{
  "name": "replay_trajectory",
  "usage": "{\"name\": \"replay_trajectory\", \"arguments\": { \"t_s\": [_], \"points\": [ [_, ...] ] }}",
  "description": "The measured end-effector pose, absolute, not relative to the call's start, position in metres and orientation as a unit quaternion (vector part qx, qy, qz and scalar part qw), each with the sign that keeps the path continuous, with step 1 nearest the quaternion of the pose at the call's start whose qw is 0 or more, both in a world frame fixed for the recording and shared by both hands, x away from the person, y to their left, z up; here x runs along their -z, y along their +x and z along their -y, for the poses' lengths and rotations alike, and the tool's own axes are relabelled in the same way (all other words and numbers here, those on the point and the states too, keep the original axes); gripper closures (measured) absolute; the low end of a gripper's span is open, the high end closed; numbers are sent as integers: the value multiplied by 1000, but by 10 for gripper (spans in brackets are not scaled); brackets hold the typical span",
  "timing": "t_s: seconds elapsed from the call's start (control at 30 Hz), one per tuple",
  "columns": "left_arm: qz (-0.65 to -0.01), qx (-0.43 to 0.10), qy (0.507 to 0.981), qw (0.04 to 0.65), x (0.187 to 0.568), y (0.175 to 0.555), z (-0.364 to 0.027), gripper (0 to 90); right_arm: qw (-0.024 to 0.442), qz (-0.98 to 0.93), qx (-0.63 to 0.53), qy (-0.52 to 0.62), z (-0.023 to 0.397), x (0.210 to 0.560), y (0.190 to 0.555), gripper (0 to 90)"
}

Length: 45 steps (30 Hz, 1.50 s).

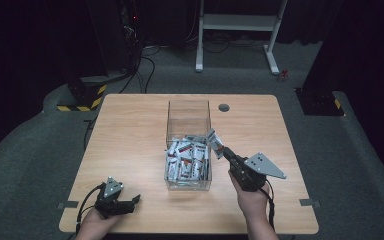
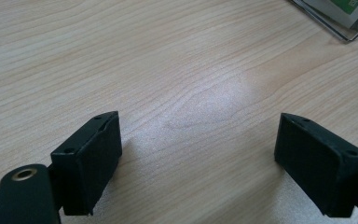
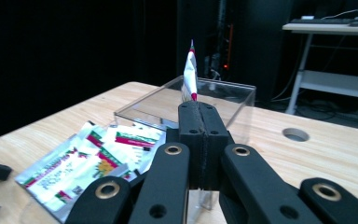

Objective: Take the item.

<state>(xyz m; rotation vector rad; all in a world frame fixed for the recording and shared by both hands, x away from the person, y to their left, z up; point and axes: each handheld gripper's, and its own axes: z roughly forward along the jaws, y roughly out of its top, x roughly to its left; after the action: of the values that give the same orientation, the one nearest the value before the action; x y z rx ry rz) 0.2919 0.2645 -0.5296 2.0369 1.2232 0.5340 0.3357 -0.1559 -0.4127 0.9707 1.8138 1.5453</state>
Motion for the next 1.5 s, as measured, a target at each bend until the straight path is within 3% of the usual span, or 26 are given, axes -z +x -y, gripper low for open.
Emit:
{"name": "replay_trajectory", "arguments": {
  "t_s": [1.5],
  "points": [
    [-475,-207,782,345,530,291,-265,152,312,-672,-520,426,188,440,365,900]
  ]
}}
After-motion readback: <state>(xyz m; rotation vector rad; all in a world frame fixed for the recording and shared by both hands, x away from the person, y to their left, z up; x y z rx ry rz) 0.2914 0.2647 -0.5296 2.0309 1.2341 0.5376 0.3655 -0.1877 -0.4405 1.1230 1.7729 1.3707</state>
